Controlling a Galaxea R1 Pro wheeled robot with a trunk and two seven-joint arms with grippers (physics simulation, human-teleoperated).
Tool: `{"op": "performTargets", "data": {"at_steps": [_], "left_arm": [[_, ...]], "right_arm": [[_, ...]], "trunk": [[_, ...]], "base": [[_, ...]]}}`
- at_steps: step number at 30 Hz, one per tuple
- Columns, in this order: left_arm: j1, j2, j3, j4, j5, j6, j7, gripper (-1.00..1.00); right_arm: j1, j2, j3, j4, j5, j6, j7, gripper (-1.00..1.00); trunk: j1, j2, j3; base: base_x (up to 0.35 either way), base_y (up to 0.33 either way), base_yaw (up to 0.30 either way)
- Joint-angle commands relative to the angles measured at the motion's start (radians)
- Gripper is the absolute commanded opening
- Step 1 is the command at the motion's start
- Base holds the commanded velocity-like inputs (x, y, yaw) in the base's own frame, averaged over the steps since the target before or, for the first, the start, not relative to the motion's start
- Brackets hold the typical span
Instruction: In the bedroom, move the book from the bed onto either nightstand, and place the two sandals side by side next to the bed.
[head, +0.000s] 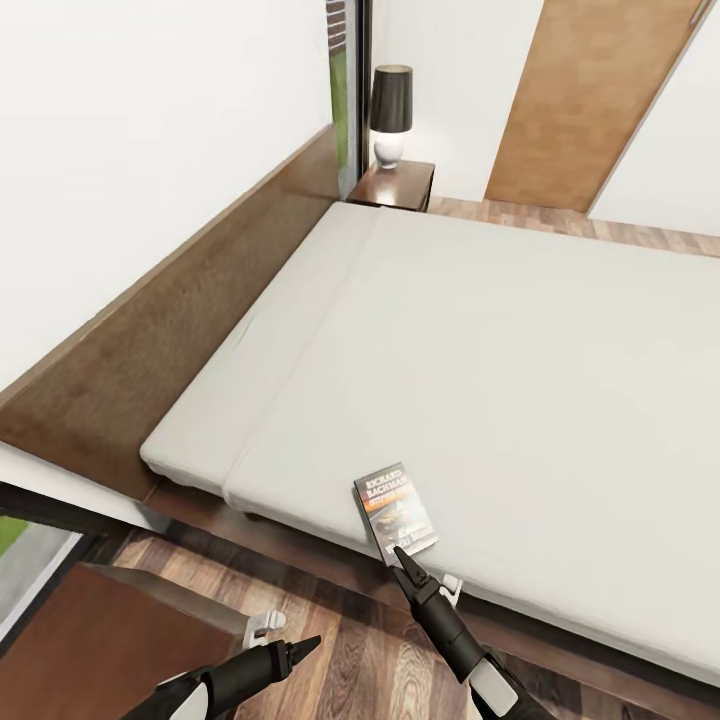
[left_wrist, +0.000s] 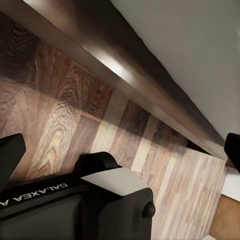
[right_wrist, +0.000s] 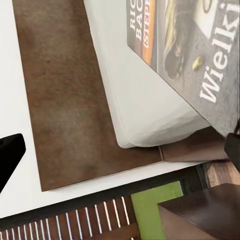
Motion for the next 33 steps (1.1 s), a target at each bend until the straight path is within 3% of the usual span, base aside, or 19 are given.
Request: {"op": "performTargets", "data": {"at_steps": [1, 12, 21, 33], "left_arm": [[0.000, 0.001, -0.007, 0.000, 0.010, 0.006, -0.002, 1.00], [0.000, 0.001, -0.007, -0.001, 0.010, 0.006, -0.002, 1.00], [0.000, 0.001, -0.007, -0.001, 0.010, 0.006, -0.002, 1.00], [0.000, 0.001, -0.007, -0.001, 0.010, 0.006, -0.002, 1.00]], "right_arm": [[0.000, 0.000, 0.002, 0.000, -0.009, 0.010, 0.002, 1.00], [0.000, 0.000, 0.002, 0.000, -0.009, 0.010, 0.002, 1.00], [0.000, 0.000, 0.002, 0.000, -0.009, 0.010, 0.002, 1.00], [0.000, 0.000, 0.002, 0.000, -0.009, 0.010, 0.002, 1.00]], "trunk": [[0.004, -0.008, -0.004], [0.046, -0.085, -0.038], [0.046, -0.085, -0.038], [0.092, -0.169, -0.076]], "base": [[0.000, 0.000, 0.000], [0.000, 0.000, 0.000], [0.000, 0.000, 0.000], [0.000, 0.000, 0.000]]}}
